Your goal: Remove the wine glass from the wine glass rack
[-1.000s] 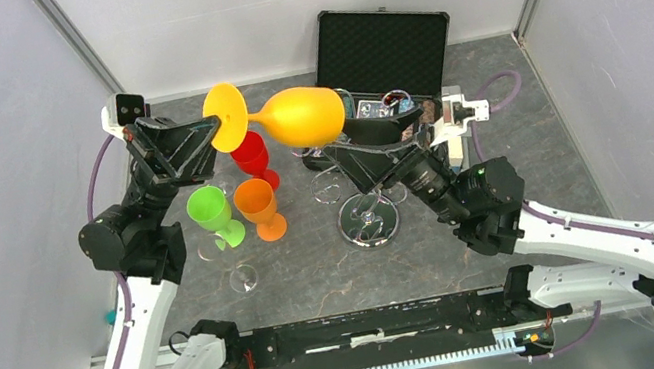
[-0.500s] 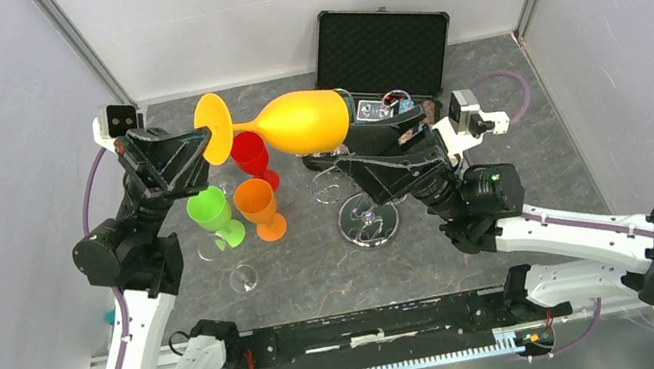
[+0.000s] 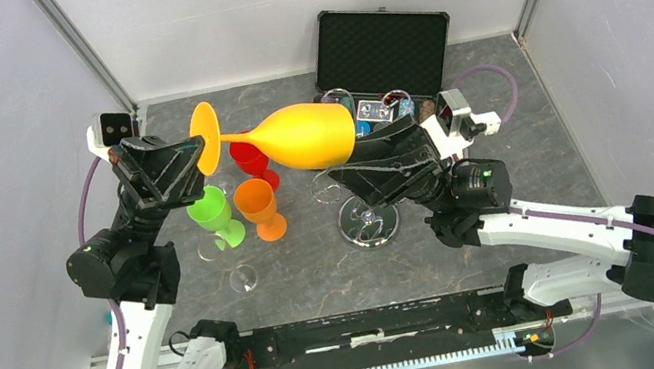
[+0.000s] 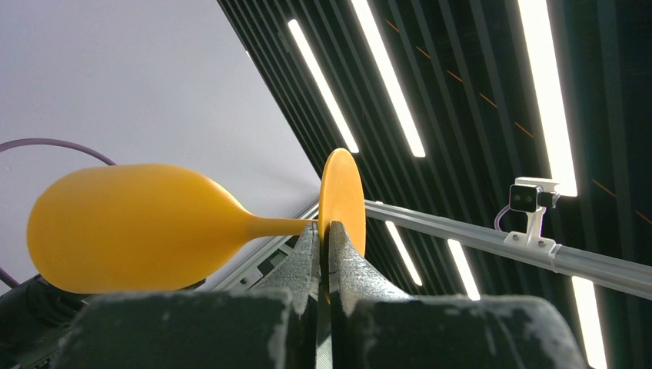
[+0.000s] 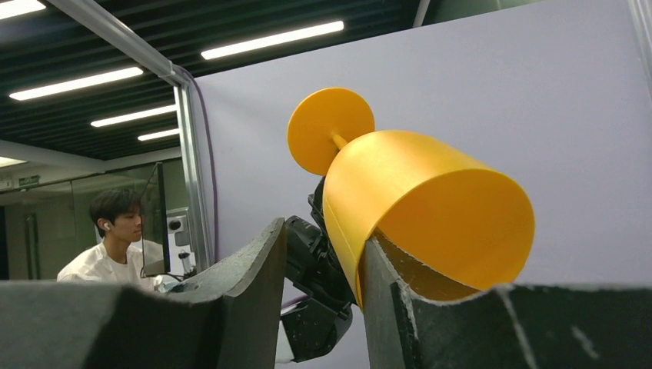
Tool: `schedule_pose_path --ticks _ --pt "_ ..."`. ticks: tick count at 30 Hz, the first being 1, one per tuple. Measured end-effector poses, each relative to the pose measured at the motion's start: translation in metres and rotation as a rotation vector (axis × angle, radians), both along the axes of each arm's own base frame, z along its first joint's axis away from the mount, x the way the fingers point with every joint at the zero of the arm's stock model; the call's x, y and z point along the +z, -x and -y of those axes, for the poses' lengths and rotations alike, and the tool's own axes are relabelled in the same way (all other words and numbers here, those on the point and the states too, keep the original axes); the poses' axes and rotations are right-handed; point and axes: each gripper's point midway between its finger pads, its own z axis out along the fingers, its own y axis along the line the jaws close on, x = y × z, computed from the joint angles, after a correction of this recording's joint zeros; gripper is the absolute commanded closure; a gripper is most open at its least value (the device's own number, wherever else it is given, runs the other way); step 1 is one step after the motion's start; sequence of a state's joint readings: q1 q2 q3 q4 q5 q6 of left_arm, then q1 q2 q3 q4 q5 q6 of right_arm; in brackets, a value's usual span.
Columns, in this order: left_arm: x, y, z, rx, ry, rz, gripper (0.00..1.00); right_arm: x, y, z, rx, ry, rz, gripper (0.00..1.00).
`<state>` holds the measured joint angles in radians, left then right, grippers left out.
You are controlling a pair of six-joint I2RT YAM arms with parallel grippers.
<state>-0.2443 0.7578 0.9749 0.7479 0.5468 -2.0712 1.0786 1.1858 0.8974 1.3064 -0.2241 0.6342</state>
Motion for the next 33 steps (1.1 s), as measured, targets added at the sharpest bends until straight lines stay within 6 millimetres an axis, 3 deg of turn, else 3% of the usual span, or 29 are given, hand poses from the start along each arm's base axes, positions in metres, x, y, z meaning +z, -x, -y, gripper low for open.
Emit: schedule_pose_path --ticks 6,11,13,17,21,27,33 --pt "-0.001 -0.001 0.0 -0.001 -0.002 -0.006 0.9 0.0 0.002 -0.006 0.008 0.023 0.023 0.99" --pt "-0.005 -0.009 0.002 0.003 -0.013 -0.046 0.73 0.001 0.007 -0.004 0.017 0.03 0.044 1.0" --pt "-0.006 -0.012 0.004 0.026 -0.033 -0.05 0.61 0.001 0.007 -0.004 0.007 0.037 0.048 1.0" --pt "-0.003 -0.012 0.007 0.14 -0.126 -0.004 0.28 0.001 0.003 -0.002 -0.035 0.062 0.043 1.0" --pt "-0.001 0.0 0.002 0.341 -0.271 0.075 0.08 0.002 -0.006 0.004 -0.107 0.091 0.007 1.0" --pt "-0.016 0.033 -0.03 0.686 -0.447 0.189 0.02 -0.004 -0.028 0.003 -0.231 0.21 -0.065 1.0" --pt "-0.04 0.021 -0.061 0.942 -0.66 0.146 0.0 -0.006 -0.038 -0.025 -0.276 0.465 -0.034 1.0"
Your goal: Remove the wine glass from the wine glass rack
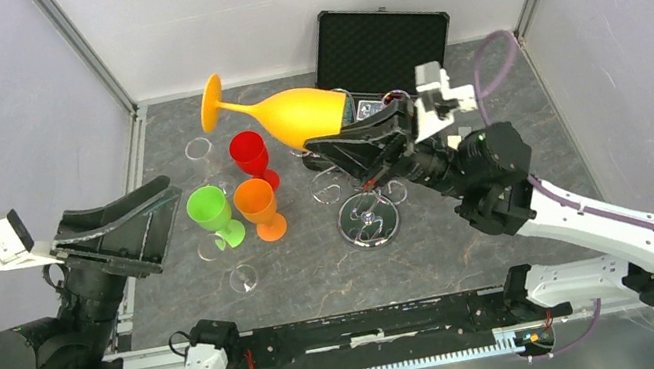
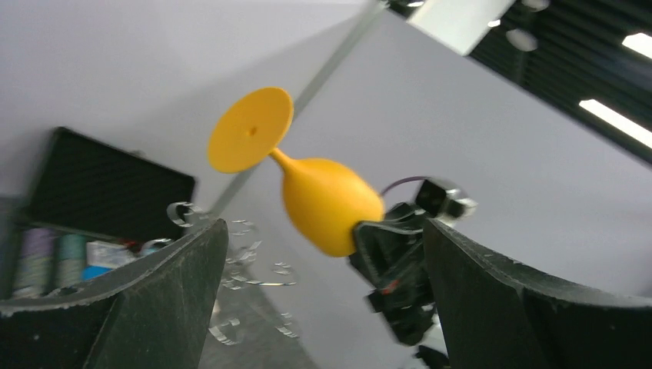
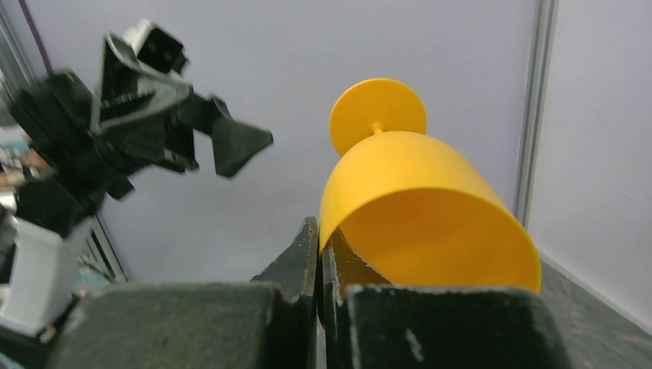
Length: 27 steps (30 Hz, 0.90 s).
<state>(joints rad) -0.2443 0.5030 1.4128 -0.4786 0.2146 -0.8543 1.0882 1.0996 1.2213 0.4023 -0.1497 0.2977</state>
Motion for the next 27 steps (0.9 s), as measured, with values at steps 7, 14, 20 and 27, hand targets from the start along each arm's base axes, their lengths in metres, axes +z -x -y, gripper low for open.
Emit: schedule_pose_path --ticks 7,14,20,27 --pt "0.006 0.015 -0.044 0.265 -0.13 0.025 0.0 -0.05 0.021 -0.035 0.047 0.365 0.072 1.0" --pt "-0.013 0.007 -0.062 0.378 -0.207 -0.03 0.0 -0.142 0.042 -0.058 0.087 0.771 0.134 1.0" --pt "-0.02 0.003 -0.067 0.409 -0.237 -0.05 0.0 -0.201 0.057 -0.053 0.113 1.048 0.228 1.0" --pt "-0.027 -0.002 -0.068 0.417 -0.248 -0.075 0.0 -0.254 0.069 -0.068 0.135 1.301 0.35 1.0"
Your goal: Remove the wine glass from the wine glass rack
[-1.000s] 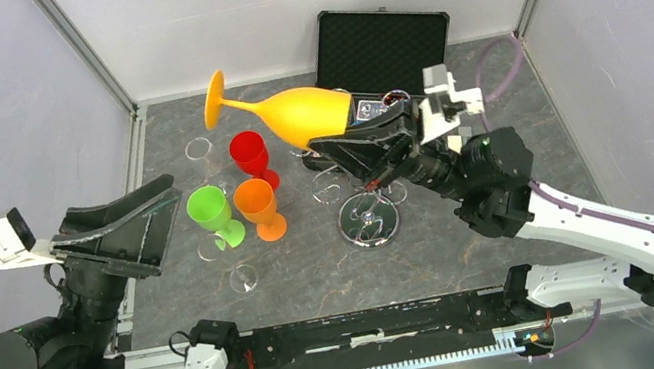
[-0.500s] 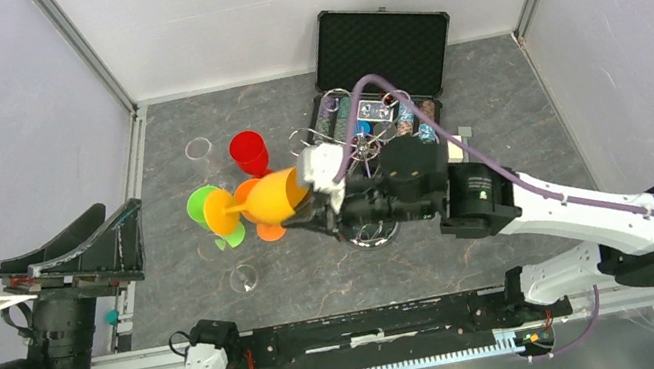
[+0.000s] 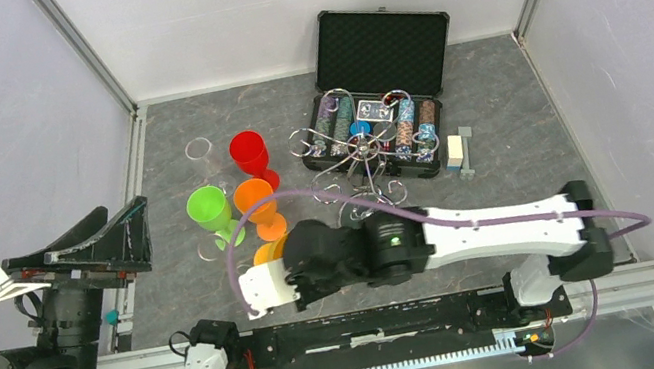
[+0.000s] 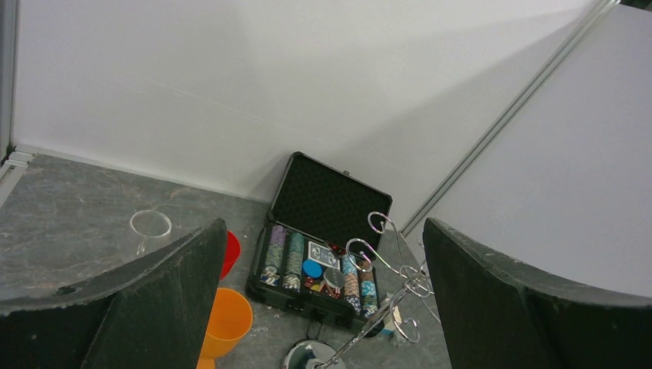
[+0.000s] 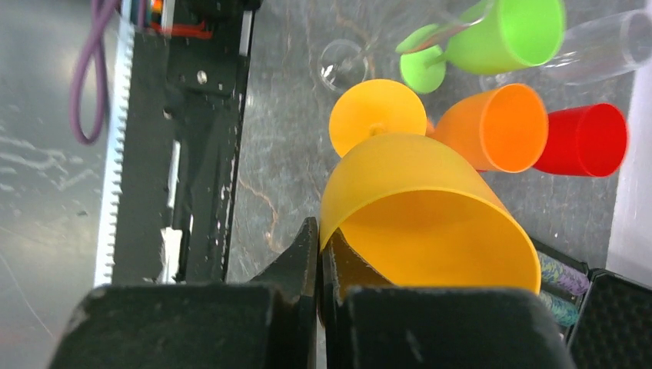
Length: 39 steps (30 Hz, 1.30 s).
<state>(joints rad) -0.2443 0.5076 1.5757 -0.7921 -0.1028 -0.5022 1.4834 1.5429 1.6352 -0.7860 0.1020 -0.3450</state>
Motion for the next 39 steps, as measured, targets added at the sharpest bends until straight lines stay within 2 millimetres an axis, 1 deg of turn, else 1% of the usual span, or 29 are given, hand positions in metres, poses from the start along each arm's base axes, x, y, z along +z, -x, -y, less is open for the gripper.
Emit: schedule_pose_path --ticks 4,5,7,9,11,13,15,18,20,22,27,30,34,39 --pt "-0.003 -0.002 0.001 -0.001 -0.003 -0.008 0.0 -0.05 -0.004 -0.009 0.032 0.187 0.032 1.0" --pt "-0.003 -0.003 0.001 -0.001 -0.003 -0.01 0.0 -0.067 -0.006 -0.011 0.042 0.247 0.039 1.0" --pt "-0.004 -0.003 0.001 -0.002 -0.004 -0.014 0.0 -0.092 -0.007 -0.01 0.064 0.335 0.047 1.0" --pt "-0.005 -0.004 0.002 -0.003 -0.006 -0.017 0.0 -0.112 -0.007 -0.008 0.088 0.412 0.051 1.0" --pt "-0.006 -0.005 0.002 -0.003 -0.007 -0.021 0.0 -0.123 -0.009 -0.006 0.106 0.457 0.052 1.0" --pt "-0.007 -0.005 0.002 -0.002 -0.012 -0.022 0.0 -0.125 -0.009 -0.006 0.127 0.471 0.046 1.0" --pt "-0.008 -0.005 0.002 -0.001 -0.018 -0.023 0.0 -0.121 -0.012 -0.01 0.138 0.459 0.04 1.0" --pt "-0.01 -0.007 0.002 0.0 -0.022 -0.028 0.0 -0.112 -0.021 -0.016 0.138 0.429 0.029 1.0" --pt "-0.012 -0.009 0.002 0.001 -0.024 -0.034 0.0 -0.11 -0.028 -0.018 0.137 0.418 0.018 1.0" --pt "-0.013 -0.01 0.003 0.001 -0.025 -0.038 0.0 -0.112 -0.033 -0.021 0.139 0.415 0.005 1.0" --pt "-0.015 -0.012 0.003 0.001 -0.026 -0.041 0.0 -0.124 -0.043 -0.024 0.146 0.439 -0.022 0.98" --pt "-0.014 -0.012 0.003 0.001 -0.026 -0.041 0.0 -0.13 -0.045 -0.026 0.159 0.446 -0.034 0.94" --pt "-0.014 -0.012 0.003 0.0 -0.026 -0.037 0.0 -0.128 -0.046 -0.03 0.175 0.434 -0.04 0.86" --pt "-0.013 -0.012 0.003 0.0 -0.025 -0.034 0.0 -0.123 -0.049 -0.033 0.182 0.419 -0.033 0.71"
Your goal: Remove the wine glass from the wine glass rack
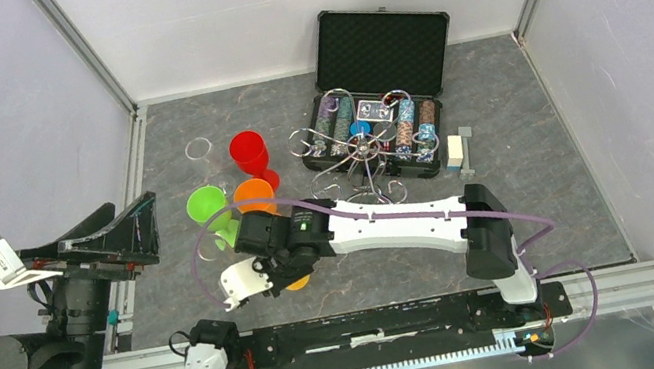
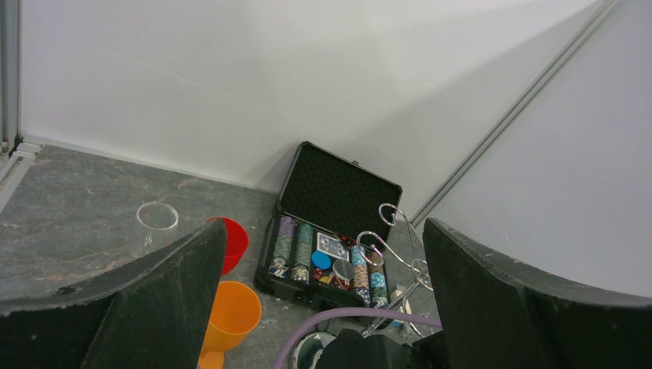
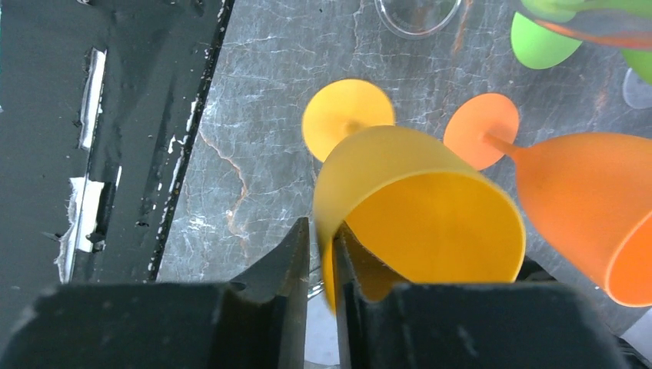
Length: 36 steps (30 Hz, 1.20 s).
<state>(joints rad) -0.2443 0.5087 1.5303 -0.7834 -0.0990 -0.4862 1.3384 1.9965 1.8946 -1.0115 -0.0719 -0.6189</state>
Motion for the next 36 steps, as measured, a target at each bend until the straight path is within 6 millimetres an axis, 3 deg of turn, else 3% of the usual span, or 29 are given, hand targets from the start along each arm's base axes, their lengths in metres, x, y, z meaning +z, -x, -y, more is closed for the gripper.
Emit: schedule_pose_path --ticks 13,18,23,29,32,36 --pt "0.0 0.0 0.0 0.0 0.0 0.0 0.0 0.015 -0.008 -0.014 -0.017 -0.073 0.026 0.51" --pt "0.0 0.0 0.0 0.0 0.0 0.0 0.0 0.035 -0.009 -0.018 -0.038 -0.143 0.037 0.35" --pt "0.0 0.0 0.0 -0.001 -0.001 0.0 0.0 0.084 -0.009 -0.016 -0.072 -0.306 0.055 0.27" --pt "-0.003 -0.002 0.001 -0.003 -0.004 -0.008 0.0 0.175 -0.011 0.002 -0.174 -0.601 0.093 0.25" --pt "-0.01 -0.007 0.002 -0.001 -0.017 -0.028 0.0 0.223 -0.021 0.025 -0.28 -0.763 0.141 0.24" --pt "-0.033 -0.016 0.0 0.02 -0.06 -0.088 0.0 0.266 -0.048 0.082 -0.508 -0.945 0.281 0.18"
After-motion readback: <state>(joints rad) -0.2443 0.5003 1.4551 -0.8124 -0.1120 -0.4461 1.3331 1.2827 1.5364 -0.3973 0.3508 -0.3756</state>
